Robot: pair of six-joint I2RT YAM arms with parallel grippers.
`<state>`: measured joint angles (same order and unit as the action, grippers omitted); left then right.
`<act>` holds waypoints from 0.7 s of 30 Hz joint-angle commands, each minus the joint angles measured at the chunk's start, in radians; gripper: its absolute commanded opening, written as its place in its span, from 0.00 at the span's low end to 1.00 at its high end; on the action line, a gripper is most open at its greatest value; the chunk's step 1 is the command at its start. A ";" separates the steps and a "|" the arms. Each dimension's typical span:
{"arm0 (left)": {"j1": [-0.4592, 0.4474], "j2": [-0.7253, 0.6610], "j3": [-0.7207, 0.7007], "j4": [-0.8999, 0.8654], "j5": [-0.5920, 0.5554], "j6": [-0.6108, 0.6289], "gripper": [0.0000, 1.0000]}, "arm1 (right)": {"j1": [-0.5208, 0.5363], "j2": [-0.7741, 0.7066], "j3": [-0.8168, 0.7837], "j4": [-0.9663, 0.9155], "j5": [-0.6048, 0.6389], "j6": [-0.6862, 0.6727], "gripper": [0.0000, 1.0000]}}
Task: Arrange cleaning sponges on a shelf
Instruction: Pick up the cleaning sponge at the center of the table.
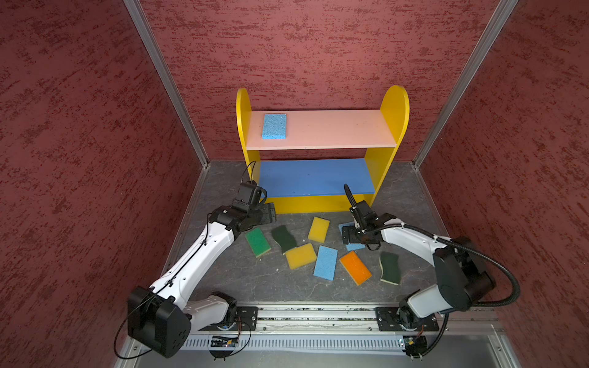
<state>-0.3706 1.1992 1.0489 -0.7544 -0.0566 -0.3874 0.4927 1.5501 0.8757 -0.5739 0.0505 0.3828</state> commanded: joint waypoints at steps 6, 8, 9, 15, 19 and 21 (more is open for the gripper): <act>0.007 0.023 0.003 0.009 0.017 0.005 0.85 | 0.023 0.024 0.026 -0.006 0.015 -0.042 0.99; 0.007 0.030 0.006 0.006 0.020 0.004 0.85 | 0.024 0.031 0.024 -0.007 0.023 -0.042 0.99; 0.008 0.032 0.007 0.004 0.020 0.004 0.85 | 0.024 0.036 0.023 -0.008 0.032 -0.041 0.99; 0.008 0.035 0.003 0.004 0.021 -0.001 0.85 | 0.025 0.038 0.028 -0.009 0.049 -0.024 0.99; 0.007 0.040 0.001 0.004 0.027 -0.006 0.84 | 0.026 0.062 0.037 -0.010 0.045 -0.031 0.99; 0.008 0.040 0.000 0.003 0.027 -0.008 0.84 | 0.026 0.073 0.038 -0.011 0.043 -0.033 0.99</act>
<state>-0.3691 1.2327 1.0489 -0.7547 -0.0395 -0.3889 0.5140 1.6058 0.8875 -0.5774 0.0753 0.3584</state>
